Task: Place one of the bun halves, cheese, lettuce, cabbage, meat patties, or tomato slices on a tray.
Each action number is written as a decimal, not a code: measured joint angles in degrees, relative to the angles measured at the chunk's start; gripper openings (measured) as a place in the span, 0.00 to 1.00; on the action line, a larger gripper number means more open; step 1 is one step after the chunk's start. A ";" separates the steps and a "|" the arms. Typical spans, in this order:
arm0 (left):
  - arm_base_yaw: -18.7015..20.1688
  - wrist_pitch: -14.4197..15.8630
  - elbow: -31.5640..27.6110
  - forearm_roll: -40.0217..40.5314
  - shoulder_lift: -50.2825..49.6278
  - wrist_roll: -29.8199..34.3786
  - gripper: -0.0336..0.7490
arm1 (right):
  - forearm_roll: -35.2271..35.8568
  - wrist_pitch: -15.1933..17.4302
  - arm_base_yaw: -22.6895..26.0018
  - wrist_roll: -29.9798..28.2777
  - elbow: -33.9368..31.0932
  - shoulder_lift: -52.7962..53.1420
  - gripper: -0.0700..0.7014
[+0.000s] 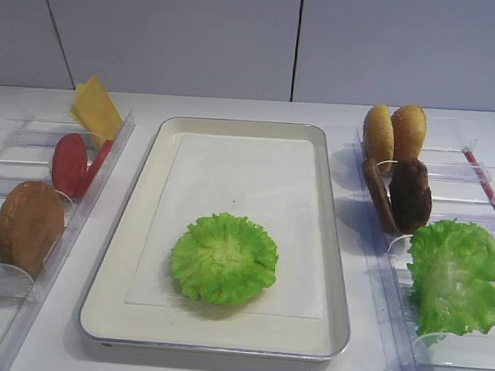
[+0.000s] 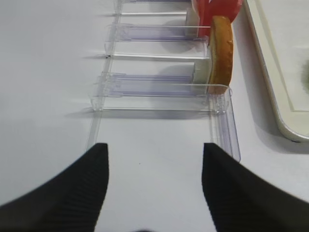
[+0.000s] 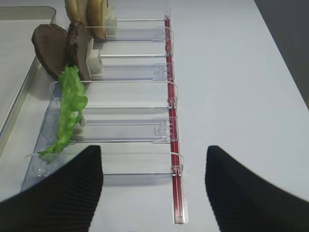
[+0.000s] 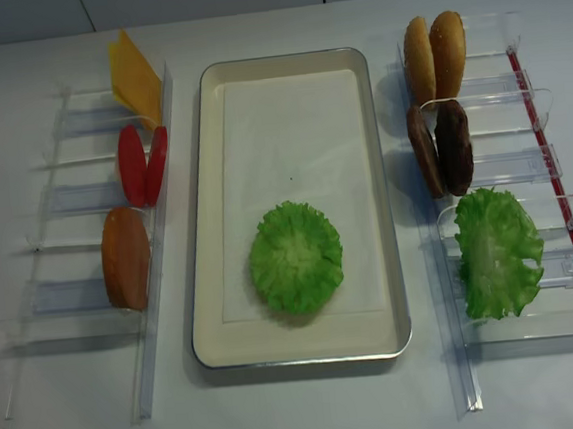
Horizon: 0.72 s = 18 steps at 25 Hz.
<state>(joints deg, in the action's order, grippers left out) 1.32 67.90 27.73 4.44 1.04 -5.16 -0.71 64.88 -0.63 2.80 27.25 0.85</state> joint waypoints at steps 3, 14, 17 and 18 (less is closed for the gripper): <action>0.00 0.00 0.00 0.00 0.00 0.00 0.57 | 0.00 0.00 0.00 0.20 0.00 0.00 0.74; 0.00 0.00 0.00 0.00 0.00 0.00 0.57 | 0.00 0.00 0.00 0.34 0.00 0.00 0.74; 0.00 0.00 0.00 0.00 0.00 0.00 0.57 | 0.00 0.00 0.00 0.34 0.00 0.00 0.74; 0.00 0.00 0.00 0.00 0.00 0.00 0.57 | 0.00 0.00 0.00 0.34 0.00 0.00 0.74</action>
<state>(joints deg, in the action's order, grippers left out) 1.32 67.90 27.73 4.44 1.04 -5.16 -0.71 64.88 -0.63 3.14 27.25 0.85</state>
